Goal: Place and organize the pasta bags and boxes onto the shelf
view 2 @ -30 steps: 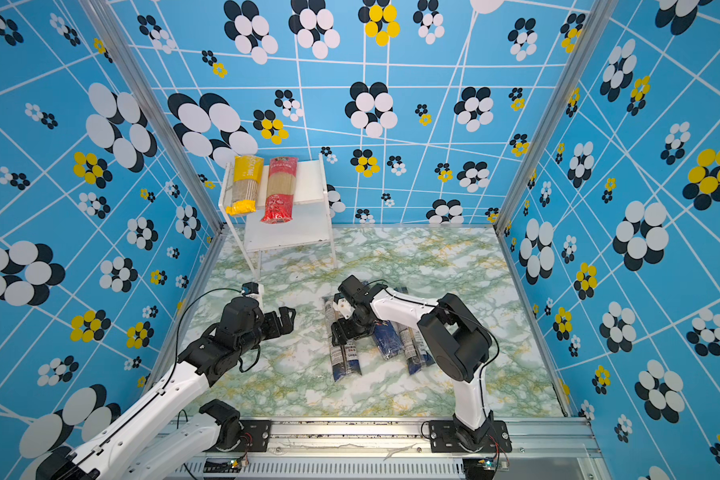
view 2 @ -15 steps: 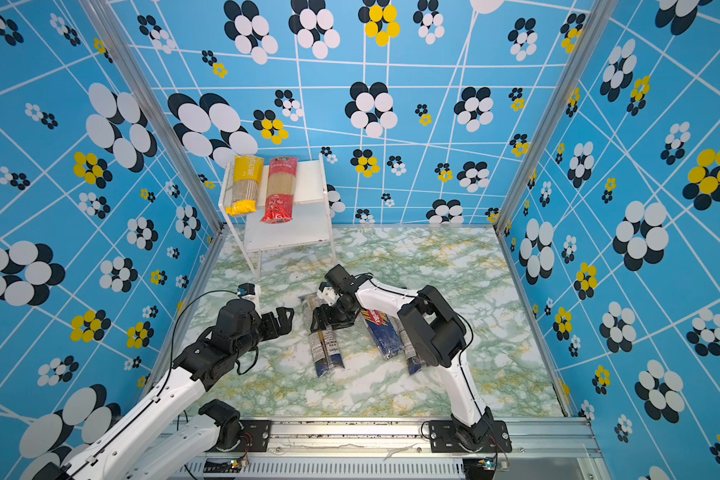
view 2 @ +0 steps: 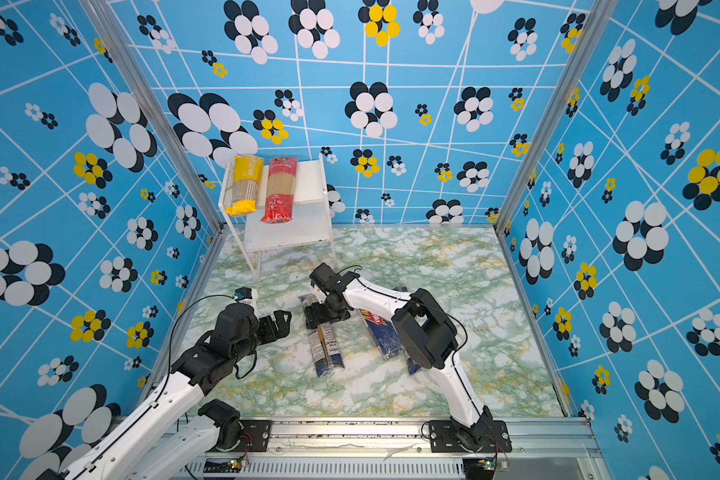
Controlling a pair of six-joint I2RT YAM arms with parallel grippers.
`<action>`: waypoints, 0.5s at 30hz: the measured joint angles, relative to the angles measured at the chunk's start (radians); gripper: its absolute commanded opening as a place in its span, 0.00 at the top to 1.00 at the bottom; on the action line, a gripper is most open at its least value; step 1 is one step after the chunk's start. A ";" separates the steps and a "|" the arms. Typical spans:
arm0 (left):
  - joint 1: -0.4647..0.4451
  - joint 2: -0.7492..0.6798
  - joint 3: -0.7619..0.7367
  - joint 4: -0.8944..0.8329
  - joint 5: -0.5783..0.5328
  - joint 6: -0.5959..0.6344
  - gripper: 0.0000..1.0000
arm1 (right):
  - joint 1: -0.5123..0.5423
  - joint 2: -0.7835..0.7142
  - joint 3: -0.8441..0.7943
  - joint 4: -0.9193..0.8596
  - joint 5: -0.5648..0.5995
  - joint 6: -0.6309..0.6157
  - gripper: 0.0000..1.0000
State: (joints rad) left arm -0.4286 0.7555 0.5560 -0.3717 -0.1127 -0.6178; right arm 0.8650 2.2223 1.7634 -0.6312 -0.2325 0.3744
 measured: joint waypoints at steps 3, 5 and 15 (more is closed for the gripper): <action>0.001 -0.014 -0.003 -0.002 -0.005 -0.003 0.01 | 0.026 0.047 0.061 -0.040 0.058 0.001 0.11; 0.002 -0.020 -0.005 -0.005 -0.008 -0.004 0.01 | 0.034 0.063 0.085 -0.059 0.080 0.006 0.11; 0.003 -0.042 -0.026 -0.011 -0.011 -0.019 0.01 | 0.040 0.111 0.163 -0.126 0.168 0.046 0.23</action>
State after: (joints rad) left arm -0.4259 0.7139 0.5301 -0.3832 -0.1242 -0.6365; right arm 0.9054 2.3337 1.9263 -0.7570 -0.0643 0.4202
